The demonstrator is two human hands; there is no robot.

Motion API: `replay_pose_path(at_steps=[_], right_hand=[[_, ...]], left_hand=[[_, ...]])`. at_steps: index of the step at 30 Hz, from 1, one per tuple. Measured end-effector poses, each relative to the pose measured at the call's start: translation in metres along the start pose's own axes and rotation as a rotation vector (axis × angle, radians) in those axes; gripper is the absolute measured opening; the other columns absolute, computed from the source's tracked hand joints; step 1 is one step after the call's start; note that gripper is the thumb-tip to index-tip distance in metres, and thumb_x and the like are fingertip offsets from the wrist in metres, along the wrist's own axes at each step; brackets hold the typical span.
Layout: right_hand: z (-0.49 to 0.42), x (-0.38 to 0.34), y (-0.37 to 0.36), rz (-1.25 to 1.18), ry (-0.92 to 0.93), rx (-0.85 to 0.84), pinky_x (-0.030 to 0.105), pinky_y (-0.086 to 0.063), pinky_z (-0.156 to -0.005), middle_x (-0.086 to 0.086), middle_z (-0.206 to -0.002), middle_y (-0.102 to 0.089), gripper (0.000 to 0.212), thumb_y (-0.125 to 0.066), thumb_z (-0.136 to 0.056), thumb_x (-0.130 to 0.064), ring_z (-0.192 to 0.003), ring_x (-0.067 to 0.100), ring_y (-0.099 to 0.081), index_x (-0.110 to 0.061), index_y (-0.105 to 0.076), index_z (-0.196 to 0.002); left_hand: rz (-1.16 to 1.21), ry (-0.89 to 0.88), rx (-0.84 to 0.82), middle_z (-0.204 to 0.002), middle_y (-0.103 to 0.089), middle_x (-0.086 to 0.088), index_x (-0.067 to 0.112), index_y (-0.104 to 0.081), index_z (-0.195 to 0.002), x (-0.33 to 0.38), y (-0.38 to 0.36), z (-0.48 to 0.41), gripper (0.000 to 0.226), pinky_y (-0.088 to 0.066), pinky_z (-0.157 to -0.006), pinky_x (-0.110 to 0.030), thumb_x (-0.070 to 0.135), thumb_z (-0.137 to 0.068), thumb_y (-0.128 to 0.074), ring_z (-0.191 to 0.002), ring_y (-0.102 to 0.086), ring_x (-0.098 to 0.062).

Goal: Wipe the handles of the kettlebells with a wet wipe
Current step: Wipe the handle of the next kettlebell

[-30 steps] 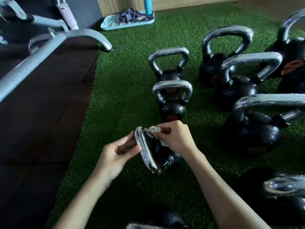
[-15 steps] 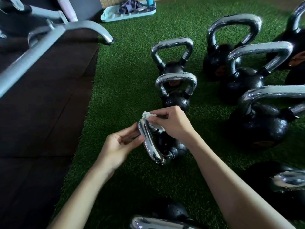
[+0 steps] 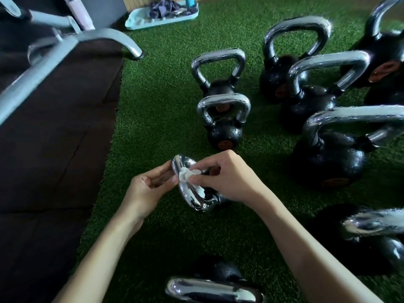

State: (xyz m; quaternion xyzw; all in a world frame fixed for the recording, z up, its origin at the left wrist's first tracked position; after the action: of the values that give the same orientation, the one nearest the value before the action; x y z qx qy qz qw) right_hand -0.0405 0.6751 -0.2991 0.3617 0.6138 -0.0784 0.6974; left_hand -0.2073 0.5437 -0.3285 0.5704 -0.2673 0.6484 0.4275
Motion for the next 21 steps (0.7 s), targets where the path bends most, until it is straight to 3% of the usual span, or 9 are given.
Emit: replay_pose_path(at_steps=[3,8,13,16,19,21], right_hand=[[0.023,0.003,0.005,0.034,0.018,-0.078,0.007,-0.033,-0.048,-0.027,-0.057,-0.062,0.015,-0.085,-0.079,-0.031,-0.051,-0.006,-0.053,-0.028,-0.082,-0.094],[0.017,-0.002,0.009,-0.028,0.017,-0.035,0.007,-0.037,-0.049,-0.017,-0.070,-0.071,0.016,-0.085,-0.078,-0.027,-0.053,-0.008,-0.056,-0.024,-0.082,-0.094],[0.021,0.000,0.016,0.089,0.043,-0.068,0.005,-0.035,-0.049,-0.030,-0.052,-0.058,0.016,-0.086,-0.078,-0.022,-0.051,-0.009,-0.054,-0.020,-0.082,-0.093],[0.034,0.012,0.015,0.224,0.007,-0.124,0.008,-0.038,-0.054,-0.031,-0.056,-0.059,0.019,-0.086,-0.077,-0.023,-0.060,-0.011,-0.057,-0.024,-0.082,-0.095],[0.031,0.022,0.011,0.369,0.042,-0.131,0.019,-0.050,-0.070,-0.016,-0.084,-0.075,0.019,-0.085,-0.077,-0.027,-0.078,-0.001,-0.065,-0.028,-0.081,-0.096],[0.023,0.025,0.015,0.302,0.027,-0.030,0.015,-0.047,-0.060,-0.010,-0.081,-0.075,0.016,-0.082,-0.080,-0.032,-0.070,0.001,-0.064,-0.027,-0.081,-0.095]], left_hand=[[-0.016,0.003,0.009,-0.118,-0.074,0.008,0.021,-0.065,-0.132,0.002,-0.001,0.000,0.048,-0.048,-0.074,-0.002,0.009,-0.085,-0.071,-0.110,-0.067,0.002],[-0.018,-0.008,-0.002,-0.115,-0.075,0.011,0.020,-0.064,-0.132,0.005,-0.007,-0.001,0.055,-0.044,-0.068,-0.001,0.015,-0.078,-0.072,-0.108,-0.067,0.005],[-0.022,-0.019,0.004,-0.113,-0.072,0.018,0.021,-0.061,-0.131,0.009,-0.009,-0.004,0.048,-0.046,-0.063,-0.002,0.005,-0.087,-0.068,-0.102,-0.067,0.009],[-0.041,-0.008,-0.020,-0.115,-0.071,0.021,0.023,-0.061,-0.131,0.009,-0.005,-0.004,0.050,-0.047,-0.073,-0.001,0.012,-0.082,-0.070,-0.105,-0.065,0.011],[-0.062,0.011,-0.047,-0.121,-0.072,0.016,0.024,-0.064,-0.129,0.008,-0.001,-0.005,0.054,-0.046,-0.092,-0.005,0.018,-0.077,-0.074,-0.119,-0.062,0.005],[-0.060,0.008,-0.053,-0.121,-0.072,0.015,0.024,-0.065,-0.127,0.009,-0.001,-0.006,0.051,-0.046,-0.091,-0.005,0.017,-0.077,-0.073,-0.118,-0.062,0.005]])
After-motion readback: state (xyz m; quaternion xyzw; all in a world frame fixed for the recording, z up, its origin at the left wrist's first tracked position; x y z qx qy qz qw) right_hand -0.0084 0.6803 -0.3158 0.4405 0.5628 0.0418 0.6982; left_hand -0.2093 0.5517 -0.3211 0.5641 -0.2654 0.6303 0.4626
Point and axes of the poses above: each hand's wrist, its own z-axis away from the middle knuckle, its own y-axis out of the back of the hand, x = y × z, the point moved 2 cm from there along -z, towards the middle knuckle
